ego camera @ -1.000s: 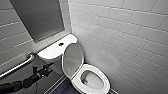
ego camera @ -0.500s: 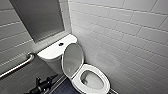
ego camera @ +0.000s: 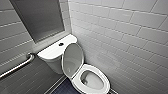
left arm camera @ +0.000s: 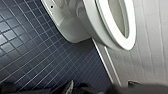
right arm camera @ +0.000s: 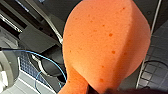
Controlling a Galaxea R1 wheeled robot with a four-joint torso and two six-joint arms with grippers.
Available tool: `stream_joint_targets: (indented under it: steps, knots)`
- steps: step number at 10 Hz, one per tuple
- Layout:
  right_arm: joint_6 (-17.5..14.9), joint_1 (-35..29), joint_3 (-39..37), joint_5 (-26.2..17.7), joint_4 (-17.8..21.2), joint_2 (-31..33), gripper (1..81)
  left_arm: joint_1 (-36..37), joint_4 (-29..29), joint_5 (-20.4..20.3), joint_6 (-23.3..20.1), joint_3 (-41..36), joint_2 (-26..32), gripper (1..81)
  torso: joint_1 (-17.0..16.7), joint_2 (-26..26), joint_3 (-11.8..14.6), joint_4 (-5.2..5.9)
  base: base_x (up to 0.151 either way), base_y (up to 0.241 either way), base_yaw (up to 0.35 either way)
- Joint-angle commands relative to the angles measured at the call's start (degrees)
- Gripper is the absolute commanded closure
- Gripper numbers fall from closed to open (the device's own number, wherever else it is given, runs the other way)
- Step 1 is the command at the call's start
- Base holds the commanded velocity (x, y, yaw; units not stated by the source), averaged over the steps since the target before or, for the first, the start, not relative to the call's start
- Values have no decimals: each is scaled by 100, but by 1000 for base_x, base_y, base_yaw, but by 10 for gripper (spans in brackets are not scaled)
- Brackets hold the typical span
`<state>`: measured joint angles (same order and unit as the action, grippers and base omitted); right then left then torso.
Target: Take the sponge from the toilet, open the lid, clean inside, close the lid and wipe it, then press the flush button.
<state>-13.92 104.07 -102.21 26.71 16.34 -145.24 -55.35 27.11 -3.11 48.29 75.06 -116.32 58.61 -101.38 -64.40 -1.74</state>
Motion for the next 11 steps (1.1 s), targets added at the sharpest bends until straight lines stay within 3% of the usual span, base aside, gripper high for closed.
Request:
stream_joint_targets:
  steps: [1,2,3,5,8,11]
  knots:
    - [-40,136,421,-501,-455,440,811,-682,2383,2319,-56,-1028,-3,10,0,0,0,0,0,0,0]
    - [-49,128,554,-421,-456,572,811,-965,2720,2684,-65,-1028,-260,10,0,0,2,0,0,0,0]
    - [-49,136,744,-238,-473,719,811,-1280,3102,2798,-82,-976,-461,10,0,-2,2,0,0,0,0]
    - [-41,58,1203,-184,-526,1098,811,-1755,3590,2755,-100,-757,-707,10,0,-2,5,0,0,0,0]
    - [12,-224,1835,-8,-535,1959,811,-2301,3774,2684,-223,43,-1367,10,0,-2,7,0,0,0,0]
    - [56,-592,2751,388,-526,2928,811,-2477,3881,2693,-223,282,-1737,10,0,-2,7,0,0,0,0]
